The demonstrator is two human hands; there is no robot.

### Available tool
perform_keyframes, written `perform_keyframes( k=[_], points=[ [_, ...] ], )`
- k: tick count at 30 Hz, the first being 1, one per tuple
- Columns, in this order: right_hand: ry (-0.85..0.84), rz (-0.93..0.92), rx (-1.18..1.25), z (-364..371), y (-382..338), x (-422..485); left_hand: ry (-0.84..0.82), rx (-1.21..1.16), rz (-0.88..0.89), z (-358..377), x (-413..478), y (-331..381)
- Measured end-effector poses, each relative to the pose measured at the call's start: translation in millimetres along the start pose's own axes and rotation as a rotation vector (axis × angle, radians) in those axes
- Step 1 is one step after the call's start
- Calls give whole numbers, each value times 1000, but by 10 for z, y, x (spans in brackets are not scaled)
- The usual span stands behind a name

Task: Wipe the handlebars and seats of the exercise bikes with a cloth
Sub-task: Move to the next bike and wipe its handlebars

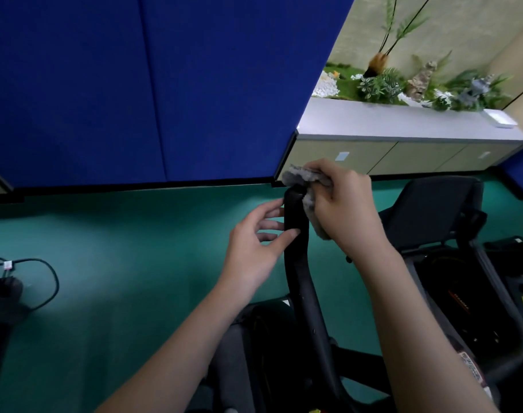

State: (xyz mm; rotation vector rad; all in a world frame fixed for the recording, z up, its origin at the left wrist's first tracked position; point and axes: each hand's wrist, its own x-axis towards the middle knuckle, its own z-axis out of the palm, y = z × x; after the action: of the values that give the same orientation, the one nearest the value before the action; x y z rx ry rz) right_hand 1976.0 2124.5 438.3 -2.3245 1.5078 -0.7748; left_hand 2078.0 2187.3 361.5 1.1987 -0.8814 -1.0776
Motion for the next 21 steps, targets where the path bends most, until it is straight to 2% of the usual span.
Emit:
perform_keyframes(
  k=[9, 12, 17, 21],
  points=[
    [38, 423, 402, 302, 157, -181, -43, -44, -16, -38, 36, 42],
    [9, 494, 508, 318, 163, -273, -45, -28, -19, -56, 46, 43],
    [65, 441, 344, 301, 82, -475, -89, -52, -31, -67, 78, 57],
    [201, 374, 196, 159, 6, -759, -118, -83, -39, -73, 98, 33]
  ],
)
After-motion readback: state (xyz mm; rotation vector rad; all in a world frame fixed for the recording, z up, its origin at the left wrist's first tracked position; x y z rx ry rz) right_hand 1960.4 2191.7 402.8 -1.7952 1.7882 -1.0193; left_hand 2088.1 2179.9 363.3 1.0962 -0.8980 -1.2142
